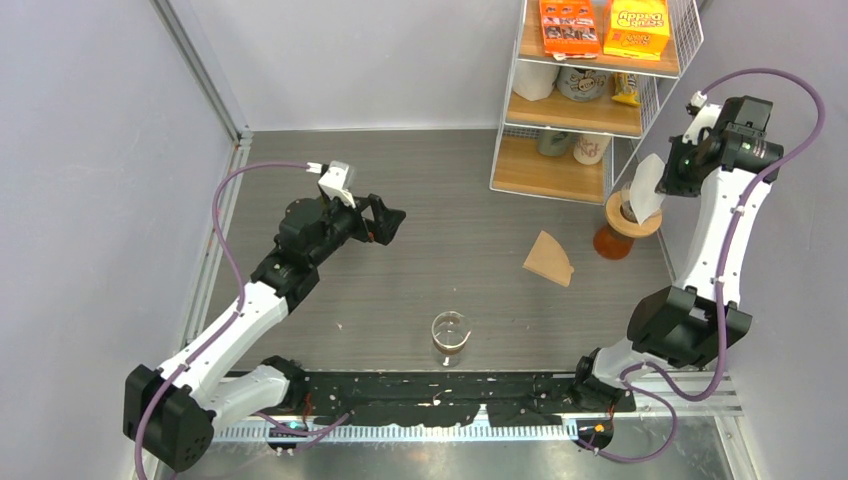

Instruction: Place the coffee filter in the dripper

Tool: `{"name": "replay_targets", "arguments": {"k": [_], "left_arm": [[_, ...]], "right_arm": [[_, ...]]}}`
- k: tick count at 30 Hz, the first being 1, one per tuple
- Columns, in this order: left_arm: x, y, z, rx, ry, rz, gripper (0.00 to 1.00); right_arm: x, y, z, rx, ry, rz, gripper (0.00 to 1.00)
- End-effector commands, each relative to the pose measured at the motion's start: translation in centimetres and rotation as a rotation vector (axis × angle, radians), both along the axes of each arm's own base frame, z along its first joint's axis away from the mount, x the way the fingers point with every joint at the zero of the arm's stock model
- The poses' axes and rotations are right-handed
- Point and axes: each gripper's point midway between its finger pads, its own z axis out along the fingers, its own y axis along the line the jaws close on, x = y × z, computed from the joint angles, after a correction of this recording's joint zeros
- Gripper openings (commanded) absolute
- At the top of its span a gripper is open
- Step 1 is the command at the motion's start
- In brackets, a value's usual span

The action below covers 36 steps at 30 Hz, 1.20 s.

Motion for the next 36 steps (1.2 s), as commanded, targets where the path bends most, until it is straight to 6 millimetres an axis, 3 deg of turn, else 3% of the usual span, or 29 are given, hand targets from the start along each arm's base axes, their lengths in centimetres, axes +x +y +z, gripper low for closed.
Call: {"name": "replay_targets", "arguments": {"k": [1, 11, 16, 27, 36], "left_arm": [[0.2, -0.2, 1.8, -0.025, -0.075, -0.023, 1.0], [0.4, -0.4, 1.4, -0.027, -0.063, -0.042, 1.0], [0.5, -0.5, 1.3, -0.029, -0.062, -0.053, 1.0], [0.5, -0.6, 1.3, -0.032, -0.059, -0.065, 1.0], [0.1, -1.0, 1.4, -0.043, -0.058, -0.094, 1.0]], "right_arm": [[0.8, -0.2, -0.2, 0.008, 0.0, 0.052, 0.05], [1.3, -3.0, -3.4, -0.014, 0.085, -0.014, 0.05], [1.2, -4.5, -3.9, -0.069, 0.116, -0.059, 0.05], [2.0, -5.2, -5.3, -0.12, 0.11, 0.012, 0.05], [2.8, -4.1, -5.8, -0.122, 0.063, 0.15, 0.05]]}}
